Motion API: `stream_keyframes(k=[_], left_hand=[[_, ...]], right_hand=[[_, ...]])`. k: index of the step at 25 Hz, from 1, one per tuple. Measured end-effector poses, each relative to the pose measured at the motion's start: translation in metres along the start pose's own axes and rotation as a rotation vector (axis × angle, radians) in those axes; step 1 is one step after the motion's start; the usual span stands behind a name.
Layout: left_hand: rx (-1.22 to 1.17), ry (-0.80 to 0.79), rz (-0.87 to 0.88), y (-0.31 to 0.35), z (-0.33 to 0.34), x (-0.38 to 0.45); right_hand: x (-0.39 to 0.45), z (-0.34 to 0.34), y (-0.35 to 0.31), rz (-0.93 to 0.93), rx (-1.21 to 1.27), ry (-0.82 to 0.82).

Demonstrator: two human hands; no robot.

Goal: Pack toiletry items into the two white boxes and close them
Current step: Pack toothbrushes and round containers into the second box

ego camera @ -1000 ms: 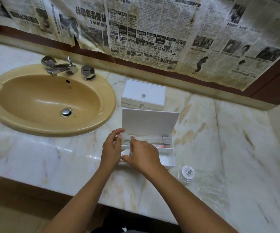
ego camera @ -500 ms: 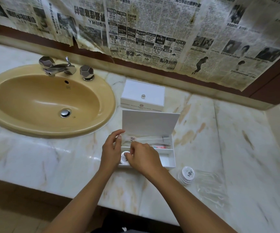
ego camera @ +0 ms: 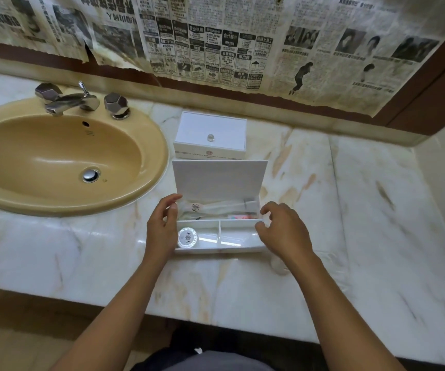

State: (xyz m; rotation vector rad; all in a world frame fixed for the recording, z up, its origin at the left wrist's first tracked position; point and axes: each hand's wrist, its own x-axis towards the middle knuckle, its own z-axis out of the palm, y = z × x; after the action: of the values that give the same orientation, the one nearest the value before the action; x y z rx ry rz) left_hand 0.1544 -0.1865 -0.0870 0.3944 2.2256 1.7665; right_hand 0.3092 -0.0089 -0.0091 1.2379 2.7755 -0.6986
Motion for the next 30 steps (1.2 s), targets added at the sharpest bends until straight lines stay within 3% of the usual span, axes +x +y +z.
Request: stream_keyframes(k=[5, 12, 18, 30], left_hand=[[0.005, 0.006, 0.010, 0.000, 0.001, 0.000], [0.007, 0.011, 0.023, 0.001, 0.003, -0.001], [0.001, 0.006, 0.028, 0.002, 0.003, -0.001], [0.000, -0.004, 0.017, 0.001, 0.000, 0.000]], right_hand=[[-0.011, 0.005, 0.031, 0.083, -0.023, -0.162], [-0.022, 0.010, 0.046, 0.095, 0.087, -0.073], [-0.030, 0.018, 0.054, 0.076, -0.110, -0.294], [-0.007, 0.029, 0.041, 0.018, 0.002, -0.155]])
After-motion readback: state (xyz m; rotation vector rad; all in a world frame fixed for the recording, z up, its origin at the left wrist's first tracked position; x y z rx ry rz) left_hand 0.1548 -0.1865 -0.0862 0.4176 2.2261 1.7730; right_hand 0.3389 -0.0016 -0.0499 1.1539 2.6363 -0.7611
